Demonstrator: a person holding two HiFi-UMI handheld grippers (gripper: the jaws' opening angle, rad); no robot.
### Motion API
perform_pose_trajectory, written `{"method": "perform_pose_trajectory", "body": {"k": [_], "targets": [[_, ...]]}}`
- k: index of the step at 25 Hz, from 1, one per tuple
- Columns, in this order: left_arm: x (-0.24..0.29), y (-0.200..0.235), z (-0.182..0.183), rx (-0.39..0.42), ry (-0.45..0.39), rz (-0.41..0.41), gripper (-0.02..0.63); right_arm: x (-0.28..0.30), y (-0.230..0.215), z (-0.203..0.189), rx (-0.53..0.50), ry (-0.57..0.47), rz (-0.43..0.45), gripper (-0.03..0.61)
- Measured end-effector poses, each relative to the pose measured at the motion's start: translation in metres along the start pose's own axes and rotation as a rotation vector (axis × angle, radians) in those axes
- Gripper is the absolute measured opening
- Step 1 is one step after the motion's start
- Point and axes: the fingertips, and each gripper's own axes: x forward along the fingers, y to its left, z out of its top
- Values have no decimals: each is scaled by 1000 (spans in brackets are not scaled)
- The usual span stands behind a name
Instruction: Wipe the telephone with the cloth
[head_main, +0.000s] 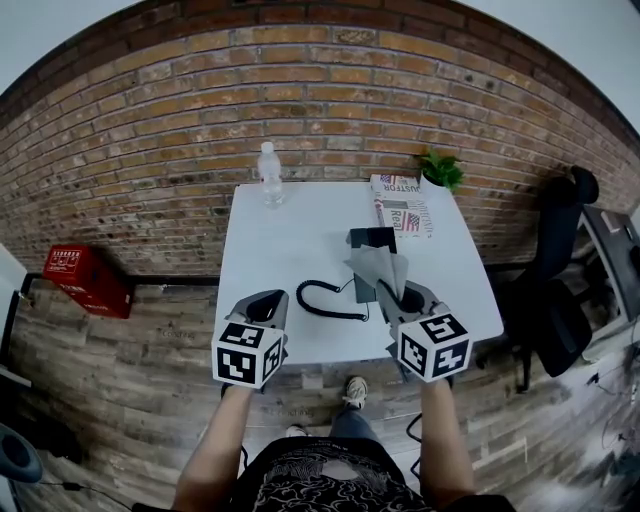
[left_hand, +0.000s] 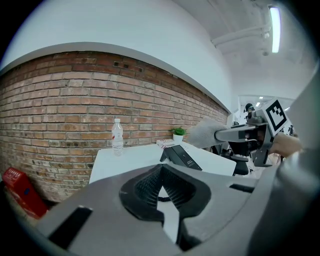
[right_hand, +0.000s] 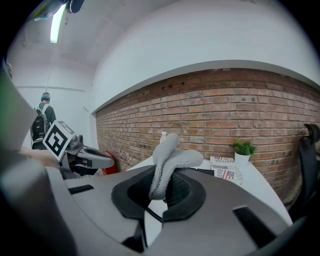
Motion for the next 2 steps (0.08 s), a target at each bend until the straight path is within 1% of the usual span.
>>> {"method": "perform_pose_trajectory", "body": {"k": [2], "targets": [[-1, 1, 0, 1, -1, -1, 5, 0, 3, -1, -1, -1, 5, 11]]}}
